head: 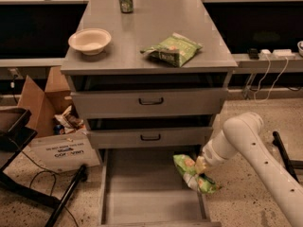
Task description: Place green rice chip bag into bottom drawer
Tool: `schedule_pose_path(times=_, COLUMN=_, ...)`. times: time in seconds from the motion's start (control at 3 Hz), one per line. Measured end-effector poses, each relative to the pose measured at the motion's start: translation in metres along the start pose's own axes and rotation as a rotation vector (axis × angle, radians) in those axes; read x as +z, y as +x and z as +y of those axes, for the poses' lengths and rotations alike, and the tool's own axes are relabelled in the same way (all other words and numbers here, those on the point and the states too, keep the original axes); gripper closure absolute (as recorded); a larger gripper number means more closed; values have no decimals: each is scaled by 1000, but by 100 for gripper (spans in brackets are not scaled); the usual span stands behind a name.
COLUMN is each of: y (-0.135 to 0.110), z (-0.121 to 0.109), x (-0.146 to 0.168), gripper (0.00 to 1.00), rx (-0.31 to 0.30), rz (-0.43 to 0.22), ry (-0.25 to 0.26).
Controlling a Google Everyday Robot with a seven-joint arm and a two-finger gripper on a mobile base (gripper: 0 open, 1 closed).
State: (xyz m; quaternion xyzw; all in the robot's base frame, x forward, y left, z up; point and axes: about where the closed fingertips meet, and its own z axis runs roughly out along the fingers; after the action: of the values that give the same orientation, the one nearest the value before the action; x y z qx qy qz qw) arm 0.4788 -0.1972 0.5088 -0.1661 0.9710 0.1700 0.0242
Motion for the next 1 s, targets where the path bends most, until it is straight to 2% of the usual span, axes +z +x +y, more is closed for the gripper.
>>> schedule_pose_path(times=0.33, y=0, z=-1, x=73, gripper=100, rx=-103, rz=32, ry=47)
schedule_pose_path(times=0.67, y=-8, z=-3, x=104, gripper=100, rx=-184, rz=45, ry=108)
schedule_pose_path(times=1.0, y=-26, z=-2, x=133, gripper=100, rx=-241, rz=76, ry=135)
